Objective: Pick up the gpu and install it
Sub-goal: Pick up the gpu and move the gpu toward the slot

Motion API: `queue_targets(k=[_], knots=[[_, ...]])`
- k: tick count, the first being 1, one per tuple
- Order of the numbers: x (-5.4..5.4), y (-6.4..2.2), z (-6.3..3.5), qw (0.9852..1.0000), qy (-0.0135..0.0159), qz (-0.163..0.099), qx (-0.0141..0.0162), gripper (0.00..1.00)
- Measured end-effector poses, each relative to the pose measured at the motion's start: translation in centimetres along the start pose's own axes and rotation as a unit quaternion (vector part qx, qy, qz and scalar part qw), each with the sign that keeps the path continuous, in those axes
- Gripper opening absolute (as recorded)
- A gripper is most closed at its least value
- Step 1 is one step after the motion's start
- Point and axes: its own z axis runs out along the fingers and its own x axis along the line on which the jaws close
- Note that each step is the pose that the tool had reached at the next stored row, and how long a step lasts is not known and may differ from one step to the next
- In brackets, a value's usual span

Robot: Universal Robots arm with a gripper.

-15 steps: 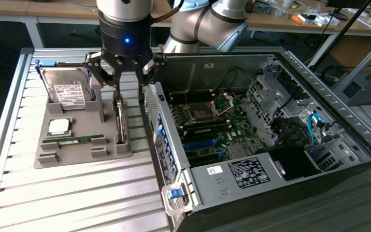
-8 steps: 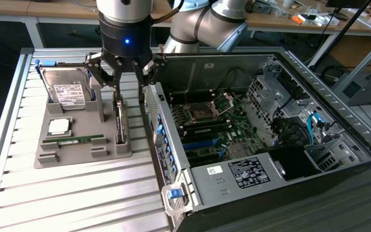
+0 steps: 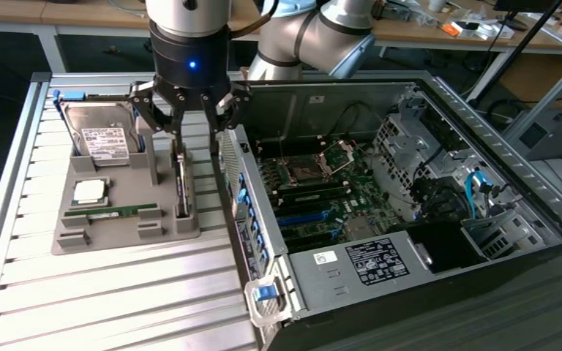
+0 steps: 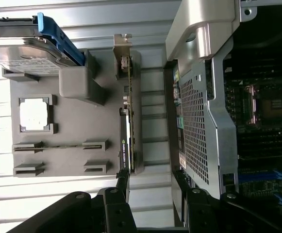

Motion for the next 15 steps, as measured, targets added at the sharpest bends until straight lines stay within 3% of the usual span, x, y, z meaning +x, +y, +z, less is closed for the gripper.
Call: queue_targets(k=[15], knots=[[0.04,-0.02,0.38,1.0,0.0,0.0,0.0,0.48]])
